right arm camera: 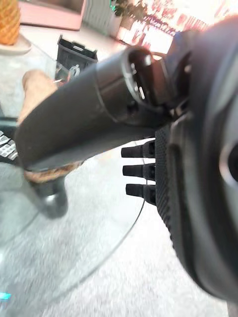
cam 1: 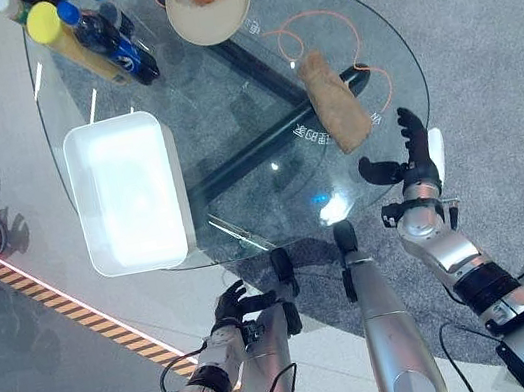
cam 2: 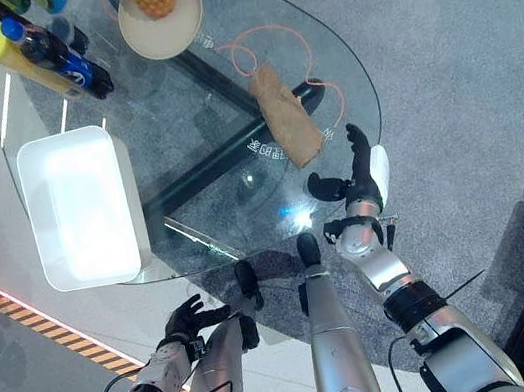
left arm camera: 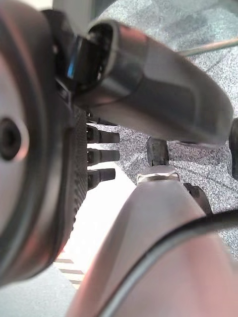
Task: Wipe the table with a cloth and put it in the basket.
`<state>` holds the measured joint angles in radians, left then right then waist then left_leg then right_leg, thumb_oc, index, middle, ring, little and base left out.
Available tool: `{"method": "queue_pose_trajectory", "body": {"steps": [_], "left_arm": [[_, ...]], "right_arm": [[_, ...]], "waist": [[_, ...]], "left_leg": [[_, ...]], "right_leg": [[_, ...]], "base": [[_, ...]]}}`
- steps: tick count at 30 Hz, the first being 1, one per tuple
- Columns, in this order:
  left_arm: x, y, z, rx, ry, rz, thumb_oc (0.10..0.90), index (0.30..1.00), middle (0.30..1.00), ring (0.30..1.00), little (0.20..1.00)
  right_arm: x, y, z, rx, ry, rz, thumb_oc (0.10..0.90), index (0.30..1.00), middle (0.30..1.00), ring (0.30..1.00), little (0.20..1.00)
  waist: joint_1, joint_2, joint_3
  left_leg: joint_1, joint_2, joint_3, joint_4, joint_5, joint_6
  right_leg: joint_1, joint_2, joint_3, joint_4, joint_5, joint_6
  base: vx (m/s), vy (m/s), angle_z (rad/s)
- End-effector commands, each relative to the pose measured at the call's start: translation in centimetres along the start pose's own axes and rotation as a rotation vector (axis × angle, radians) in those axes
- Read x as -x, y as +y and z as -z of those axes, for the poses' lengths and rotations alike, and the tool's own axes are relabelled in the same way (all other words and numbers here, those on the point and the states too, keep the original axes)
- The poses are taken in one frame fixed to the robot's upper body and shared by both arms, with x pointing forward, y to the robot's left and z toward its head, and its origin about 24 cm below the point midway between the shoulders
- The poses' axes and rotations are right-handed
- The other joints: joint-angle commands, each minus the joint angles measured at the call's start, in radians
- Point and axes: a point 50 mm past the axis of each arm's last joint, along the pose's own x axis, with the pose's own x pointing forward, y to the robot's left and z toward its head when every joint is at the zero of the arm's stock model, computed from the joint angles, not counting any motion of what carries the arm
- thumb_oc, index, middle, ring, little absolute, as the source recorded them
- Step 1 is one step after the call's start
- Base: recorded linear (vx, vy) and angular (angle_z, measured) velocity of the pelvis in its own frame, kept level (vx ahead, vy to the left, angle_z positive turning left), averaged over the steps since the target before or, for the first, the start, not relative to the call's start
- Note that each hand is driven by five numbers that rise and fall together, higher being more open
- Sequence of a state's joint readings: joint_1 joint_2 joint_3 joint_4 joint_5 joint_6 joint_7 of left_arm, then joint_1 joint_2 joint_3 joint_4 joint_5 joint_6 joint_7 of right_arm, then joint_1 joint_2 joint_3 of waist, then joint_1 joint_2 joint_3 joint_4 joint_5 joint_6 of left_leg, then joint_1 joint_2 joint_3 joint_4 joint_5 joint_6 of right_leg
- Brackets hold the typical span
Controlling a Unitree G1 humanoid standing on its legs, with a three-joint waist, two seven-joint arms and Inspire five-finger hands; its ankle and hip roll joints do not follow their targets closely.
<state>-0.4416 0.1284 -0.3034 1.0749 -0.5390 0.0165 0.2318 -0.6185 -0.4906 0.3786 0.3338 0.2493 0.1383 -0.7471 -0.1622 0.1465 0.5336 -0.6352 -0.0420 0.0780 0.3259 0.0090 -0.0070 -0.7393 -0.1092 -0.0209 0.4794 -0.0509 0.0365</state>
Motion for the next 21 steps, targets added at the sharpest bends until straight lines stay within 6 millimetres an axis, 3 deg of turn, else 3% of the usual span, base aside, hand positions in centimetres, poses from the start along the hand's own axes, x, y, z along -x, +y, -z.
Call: {"method": "queue_pose_trajectory", "body": {"steps": [1,7,21], "left_arm": [[0.3,0.8,1.8,0.043,0.055,-0.058,0.8,0.9,0.9,0.9,0.9],[0.3,0.3,1.4,0.048,0.05,-0.044,0.8,0.9,0.9,0.9,0.9],[0.2,0.2,0.5,0.049,0.029,-0.023,0.8,0.9,0.9,0.9,0.9]], "right_arm": [[-0.4,-0.9,-6.4,-0.052,-0.289,0.065,0.8,0.9,0.9,0.9,0.9],[-0.1,-0.9,-8.2,-0.074,-0.35,0.079,0.8,0.9,0.9,0.9,0.9],[0.4,0.5,-8.7,-0.107,-0.315,0.043,0.8,0.9,0.9,0.9,0.9]], "waist": [[-0.016,0.007,-0.014],[-0.009,0.01,-0.014],[0.011,0.018,-0.014]], "left_leg": [[-0.094,0.004,0.008,0.08,-0.019,-0.006],[-0.147,0.003,0.002,0.09,-0.015,-0.004],[-0.265,-0.003,-0.012,0.128,-0.012,0.006]], "right_leg": [[-0.053,0.007,0.016,0.031,-0.033,-0.003],[-0.115,0.013,0.036,0.053,-0.03,0.006],[-0.234,0.023,0.075,0.084,-0.014,0.022]], "base": [[0.03,0.069,0.03],[0.02,0.041,0.03],[0.01,0.019,0.03]]}}
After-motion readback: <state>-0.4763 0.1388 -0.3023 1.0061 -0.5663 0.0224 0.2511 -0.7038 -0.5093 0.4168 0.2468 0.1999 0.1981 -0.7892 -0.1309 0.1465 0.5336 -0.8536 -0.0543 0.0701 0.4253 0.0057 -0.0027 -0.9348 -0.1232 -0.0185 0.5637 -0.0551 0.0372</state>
